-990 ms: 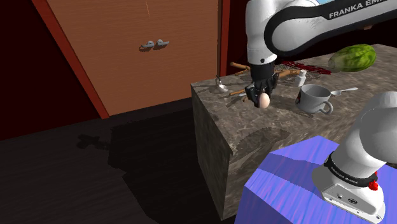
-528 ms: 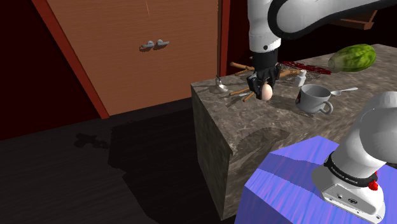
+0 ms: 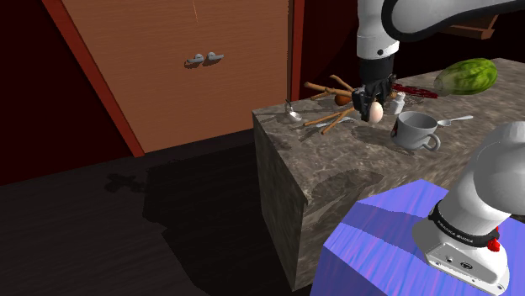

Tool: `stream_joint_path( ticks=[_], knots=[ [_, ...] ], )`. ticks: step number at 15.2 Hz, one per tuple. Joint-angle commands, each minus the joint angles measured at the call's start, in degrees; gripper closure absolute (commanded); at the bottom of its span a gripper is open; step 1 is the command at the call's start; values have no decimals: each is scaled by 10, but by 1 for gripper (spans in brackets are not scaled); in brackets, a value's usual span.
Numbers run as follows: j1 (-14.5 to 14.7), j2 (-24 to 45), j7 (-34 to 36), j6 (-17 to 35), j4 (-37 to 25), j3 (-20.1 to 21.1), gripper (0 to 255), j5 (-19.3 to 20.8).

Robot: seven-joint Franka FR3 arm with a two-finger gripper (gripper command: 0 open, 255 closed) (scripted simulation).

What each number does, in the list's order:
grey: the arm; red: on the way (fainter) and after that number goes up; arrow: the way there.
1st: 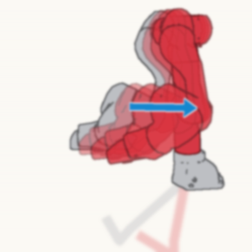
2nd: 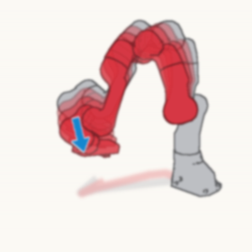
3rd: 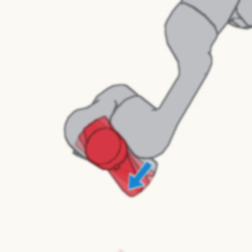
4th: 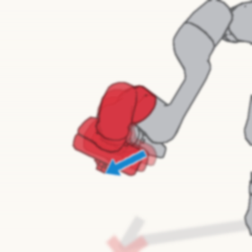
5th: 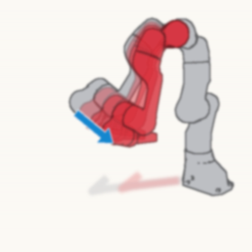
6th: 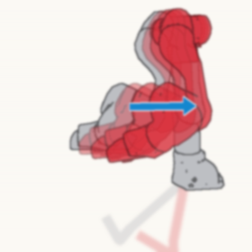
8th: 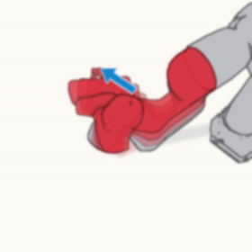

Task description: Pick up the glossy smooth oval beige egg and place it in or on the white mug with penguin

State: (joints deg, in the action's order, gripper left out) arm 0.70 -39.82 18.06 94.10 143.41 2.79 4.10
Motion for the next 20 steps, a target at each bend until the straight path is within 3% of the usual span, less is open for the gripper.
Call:
stream_joint_path(
  ticks=[1,10,18,20],
  knots=[
    [-13,-25,-29,-5,18,-25,255,20],
    [-78,-88,-153,-17,49,-135,255,122],
    [-134,-86,-272,-3,28,-248,255,220],
    [-135,-86,-269,11,43,-252,255,224]
  ],
)
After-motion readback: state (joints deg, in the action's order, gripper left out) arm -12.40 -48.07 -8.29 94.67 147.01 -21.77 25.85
